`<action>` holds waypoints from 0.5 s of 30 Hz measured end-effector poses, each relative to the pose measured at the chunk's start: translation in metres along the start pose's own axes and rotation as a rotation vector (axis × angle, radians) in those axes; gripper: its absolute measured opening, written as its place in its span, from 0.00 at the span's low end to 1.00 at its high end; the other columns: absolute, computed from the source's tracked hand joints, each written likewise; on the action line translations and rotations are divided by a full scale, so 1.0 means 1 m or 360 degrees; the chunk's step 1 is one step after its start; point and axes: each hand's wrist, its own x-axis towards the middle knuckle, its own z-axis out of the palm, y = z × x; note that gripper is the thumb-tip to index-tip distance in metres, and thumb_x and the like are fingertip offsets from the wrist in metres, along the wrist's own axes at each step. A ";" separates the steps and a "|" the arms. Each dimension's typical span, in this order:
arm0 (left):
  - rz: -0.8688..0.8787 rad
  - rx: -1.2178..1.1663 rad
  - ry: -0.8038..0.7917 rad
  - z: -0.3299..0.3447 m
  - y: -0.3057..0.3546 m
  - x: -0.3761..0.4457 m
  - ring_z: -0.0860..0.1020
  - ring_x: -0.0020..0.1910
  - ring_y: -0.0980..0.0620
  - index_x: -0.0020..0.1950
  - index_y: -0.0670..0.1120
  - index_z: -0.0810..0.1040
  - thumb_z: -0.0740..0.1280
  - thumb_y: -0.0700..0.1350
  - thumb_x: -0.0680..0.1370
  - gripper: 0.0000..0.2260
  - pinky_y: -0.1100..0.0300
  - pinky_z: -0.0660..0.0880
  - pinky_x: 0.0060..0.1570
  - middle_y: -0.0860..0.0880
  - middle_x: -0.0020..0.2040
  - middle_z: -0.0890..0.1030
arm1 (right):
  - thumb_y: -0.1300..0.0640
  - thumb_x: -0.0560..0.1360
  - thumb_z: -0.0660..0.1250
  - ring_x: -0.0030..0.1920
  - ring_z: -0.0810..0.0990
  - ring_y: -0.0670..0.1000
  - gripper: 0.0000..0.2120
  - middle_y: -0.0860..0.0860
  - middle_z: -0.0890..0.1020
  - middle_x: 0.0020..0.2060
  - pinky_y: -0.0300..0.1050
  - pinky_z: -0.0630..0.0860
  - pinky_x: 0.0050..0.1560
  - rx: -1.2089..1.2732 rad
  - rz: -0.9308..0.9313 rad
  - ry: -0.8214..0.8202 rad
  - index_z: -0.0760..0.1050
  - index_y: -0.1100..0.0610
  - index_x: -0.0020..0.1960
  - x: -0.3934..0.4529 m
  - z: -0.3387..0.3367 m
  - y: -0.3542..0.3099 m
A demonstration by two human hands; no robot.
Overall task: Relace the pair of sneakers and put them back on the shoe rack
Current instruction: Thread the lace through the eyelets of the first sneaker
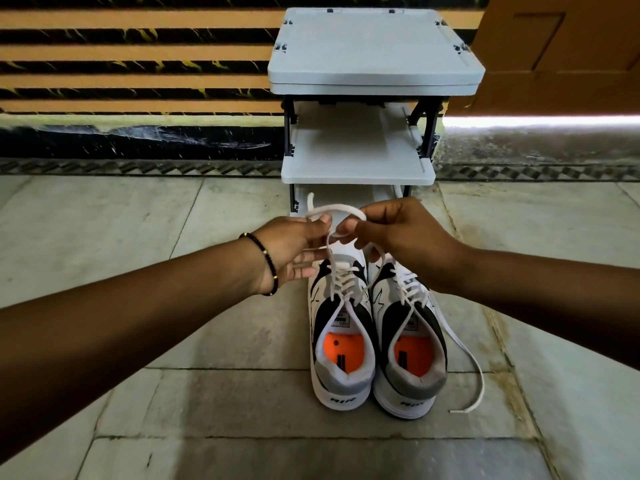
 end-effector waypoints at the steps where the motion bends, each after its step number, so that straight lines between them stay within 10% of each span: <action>1: 0.0042 0.0042 0.0045 -0.001 0.000 0.001 0.79 0.44 0.54 0.52 0.48 0.76 0.63 0.51 0.76 0.09 0.58 0.70 0.42 0.51 0.46 0.81 | 0.57 0.75 0.65 0.35 0.77 0.45 0.08 0.51 0.84 0.35 0.42 0.75 0.35 -0.0001 0.0023 0.0069 0.82 0.58 0.45 0.001 -0.001 0.000; 9: 0.0311 0.0441 0.0538 -0.035 -0.011 0.010 0.78 0.25 0.59 0.41 0.41 0.77 0.63 0.39 0.77 0.07 0.73 0.69 0.19 0.48 0.35 0.78 | 0.56 0.74 0.63 0.32 0.80 0.58 0.13 0.60 0.83 0.32 0.49 0.77 0.37 -0.1106 0.0037 0.0320 0.81 0.62 0.36 0.008 -0.039 0.021; 15: -0.0029 0.1144 0.0684 -0.074 -0.034 0.026 0.80 0.46 0.43 0.42 0.39 0.80 0.65 0.42 0.76 0.07 0.56 0.74 0.46 0.42 0.43 0.82 | 0.55 0.69 0.67 0.24 0.74 0.49 0.11 0.53 0.79 0.27 0.39 0.71 0.28 -0.1452 0.0819 -0.0044 0.78 0.60 0.32 0.010 -0.069 0.052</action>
